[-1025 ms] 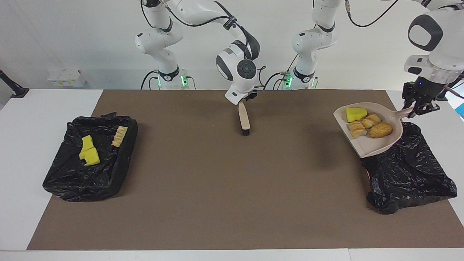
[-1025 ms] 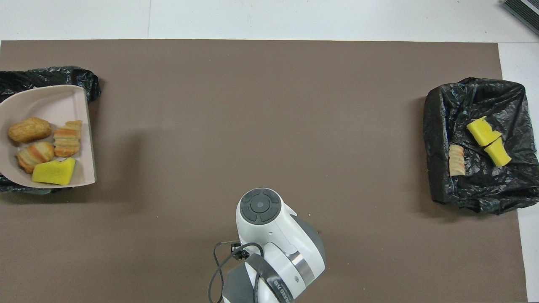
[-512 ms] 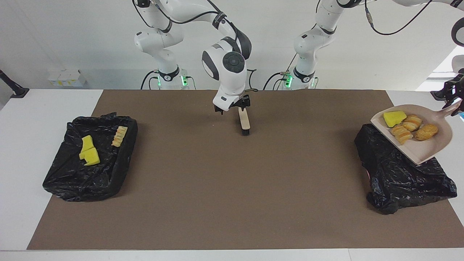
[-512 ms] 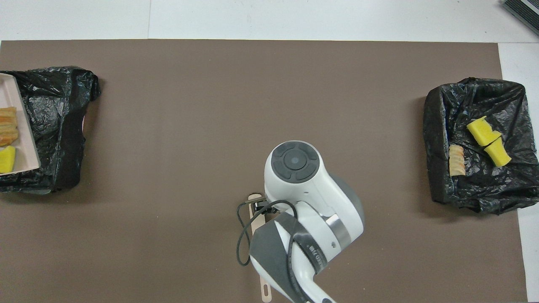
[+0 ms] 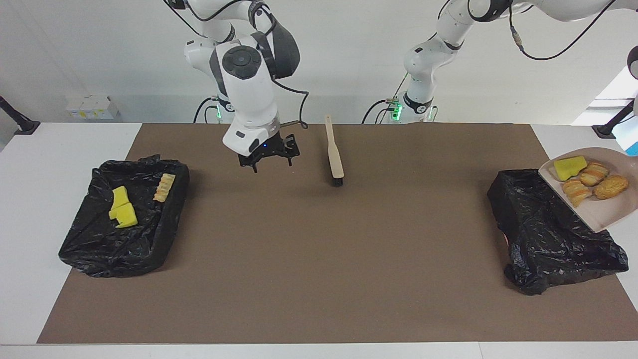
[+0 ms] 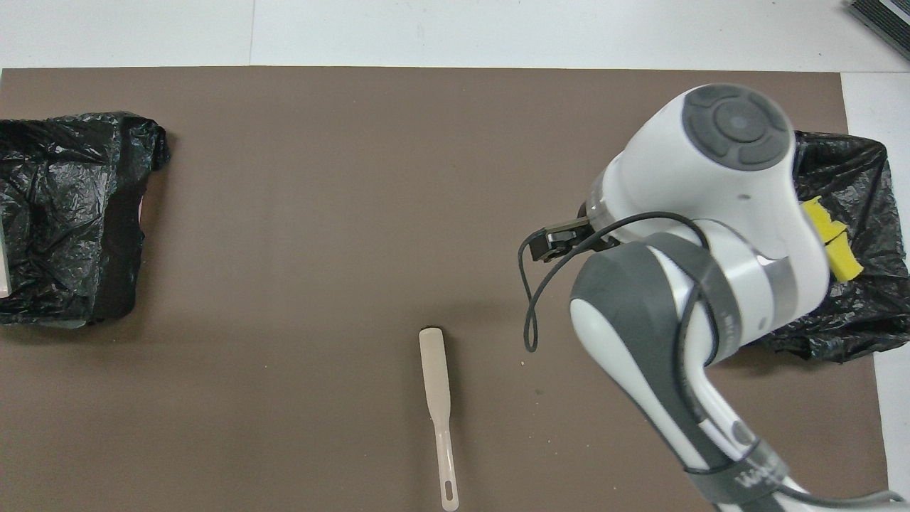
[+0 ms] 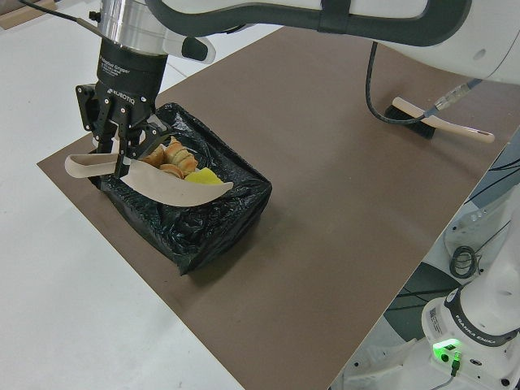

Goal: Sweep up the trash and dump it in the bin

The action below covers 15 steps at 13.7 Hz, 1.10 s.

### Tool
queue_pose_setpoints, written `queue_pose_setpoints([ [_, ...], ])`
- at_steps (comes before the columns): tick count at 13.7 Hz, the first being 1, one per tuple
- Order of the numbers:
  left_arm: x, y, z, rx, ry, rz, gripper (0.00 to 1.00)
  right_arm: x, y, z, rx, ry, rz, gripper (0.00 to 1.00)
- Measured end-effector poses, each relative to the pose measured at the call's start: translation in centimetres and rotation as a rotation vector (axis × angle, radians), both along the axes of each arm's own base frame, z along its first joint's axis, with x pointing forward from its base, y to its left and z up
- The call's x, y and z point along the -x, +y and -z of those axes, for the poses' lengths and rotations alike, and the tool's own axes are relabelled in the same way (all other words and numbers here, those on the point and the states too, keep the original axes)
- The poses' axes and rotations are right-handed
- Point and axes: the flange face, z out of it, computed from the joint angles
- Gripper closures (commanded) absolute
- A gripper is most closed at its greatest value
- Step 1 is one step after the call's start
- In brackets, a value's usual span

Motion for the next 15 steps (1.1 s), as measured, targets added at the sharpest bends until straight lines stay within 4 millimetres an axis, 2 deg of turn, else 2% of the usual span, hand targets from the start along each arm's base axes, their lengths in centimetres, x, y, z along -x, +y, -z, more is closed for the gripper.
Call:
queue_pose_setpoints([
  [3, -1.5, -3.1, -0.3, -0.109, 0.042, 0.075, 1.0, -2.4, -8.3, -2.6, 0.053, -0.053, -0.016, 0.0],
  [5, -1.9, -3.8, -0.5, -0.157, 0.057, 0.097, 1.0, -2.8, -12.6, -3.8, 0.097, -0.071, 0.017, 0.0],
  [10, -2.0, -3.4, -1.3, -0.264, 0.073, 0.121, 1.0, -0.7, -20.5, -7.4, 0.12, -0.057, 0.155, 0.0],
  [12, -2.5, -4.1, -1.6, -0.301, 0.069, 0.148, 1.0, 1.1, -22.9, -8.5, 0.072, -0.026, 0.215, 0.0],
  [15, -3.3, -6.3, -1.9, -0.346, 0.078, 0.19, 1.0, 2.4, -22.9, -8.6, 0.056, -0.012, 0.247, 0.0],
])
